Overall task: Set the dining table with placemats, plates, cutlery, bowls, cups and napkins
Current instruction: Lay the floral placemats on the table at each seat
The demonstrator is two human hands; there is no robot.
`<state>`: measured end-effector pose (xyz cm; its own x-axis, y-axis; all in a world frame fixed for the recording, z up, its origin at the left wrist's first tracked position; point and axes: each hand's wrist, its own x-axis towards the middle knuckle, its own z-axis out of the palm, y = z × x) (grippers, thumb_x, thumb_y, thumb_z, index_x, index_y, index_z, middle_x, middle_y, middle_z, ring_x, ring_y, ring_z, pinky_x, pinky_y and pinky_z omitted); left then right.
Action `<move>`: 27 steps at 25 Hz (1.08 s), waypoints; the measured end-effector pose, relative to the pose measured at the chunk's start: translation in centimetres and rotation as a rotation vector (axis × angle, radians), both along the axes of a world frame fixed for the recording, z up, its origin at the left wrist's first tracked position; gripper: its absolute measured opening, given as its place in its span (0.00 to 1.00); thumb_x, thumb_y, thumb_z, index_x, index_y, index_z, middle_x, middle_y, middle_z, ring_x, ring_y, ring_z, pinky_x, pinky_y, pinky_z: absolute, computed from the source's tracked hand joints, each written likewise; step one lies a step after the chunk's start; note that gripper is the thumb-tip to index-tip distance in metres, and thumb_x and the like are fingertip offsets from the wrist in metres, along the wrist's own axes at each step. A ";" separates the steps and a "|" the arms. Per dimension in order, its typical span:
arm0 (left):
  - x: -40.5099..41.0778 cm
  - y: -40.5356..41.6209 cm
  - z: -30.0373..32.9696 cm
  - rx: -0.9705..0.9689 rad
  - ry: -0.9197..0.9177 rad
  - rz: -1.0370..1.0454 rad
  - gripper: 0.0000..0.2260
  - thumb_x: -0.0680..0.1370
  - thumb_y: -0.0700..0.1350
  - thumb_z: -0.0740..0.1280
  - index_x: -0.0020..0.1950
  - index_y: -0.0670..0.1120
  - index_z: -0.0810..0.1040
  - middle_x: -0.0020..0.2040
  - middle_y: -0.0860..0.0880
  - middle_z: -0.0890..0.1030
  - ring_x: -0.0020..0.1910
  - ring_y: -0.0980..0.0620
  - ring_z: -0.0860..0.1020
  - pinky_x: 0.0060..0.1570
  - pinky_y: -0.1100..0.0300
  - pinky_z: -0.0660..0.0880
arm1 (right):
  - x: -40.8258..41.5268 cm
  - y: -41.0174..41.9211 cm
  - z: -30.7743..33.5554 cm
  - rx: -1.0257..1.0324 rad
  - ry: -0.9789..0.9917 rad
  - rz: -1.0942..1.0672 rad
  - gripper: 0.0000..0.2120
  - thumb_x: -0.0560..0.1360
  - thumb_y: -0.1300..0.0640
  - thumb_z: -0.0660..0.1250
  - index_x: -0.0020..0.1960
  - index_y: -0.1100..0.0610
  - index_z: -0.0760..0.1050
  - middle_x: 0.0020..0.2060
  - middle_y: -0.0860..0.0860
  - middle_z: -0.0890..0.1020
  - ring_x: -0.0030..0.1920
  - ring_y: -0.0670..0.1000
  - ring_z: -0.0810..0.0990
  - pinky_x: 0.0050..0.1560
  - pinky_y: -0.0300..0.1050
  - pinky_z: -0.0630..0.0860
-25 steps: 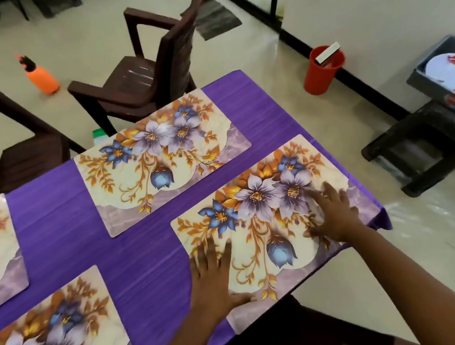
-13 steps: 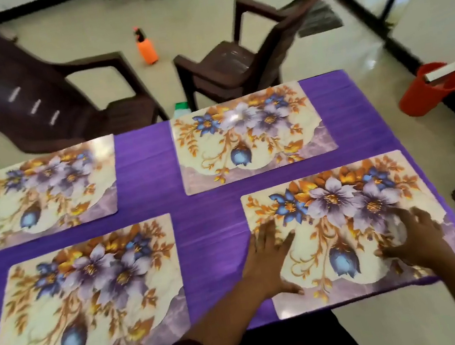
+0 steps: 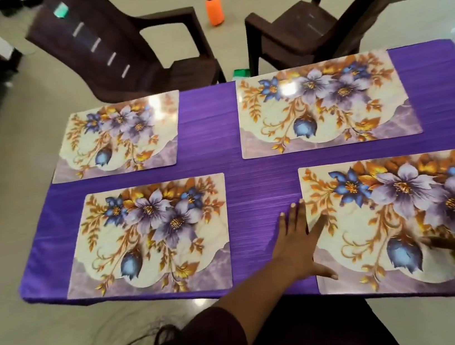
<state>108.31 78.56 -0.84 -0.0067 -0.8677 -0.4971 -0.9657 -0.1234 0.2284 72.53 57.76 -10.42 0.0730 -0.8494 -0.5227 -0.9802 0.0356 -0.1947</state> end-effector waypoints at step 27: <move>-0.1 -1.1 -2.2 -0.261 0.071 -0.001 0.46 0.66 0.81 0.50 0.73 0.50 0.63 0.74 0.38 0.66 0.71 0.35 0.67 0.63 0.37 0.66 | 5.7 4.5 9.9 -0.039 -0.042 -0.177 0.46 0.66 0.35 0.73 0.76 0.41 0.52 0.77 0.50 0.51 0.76 0.63 0.53 0.71 0.66 0.61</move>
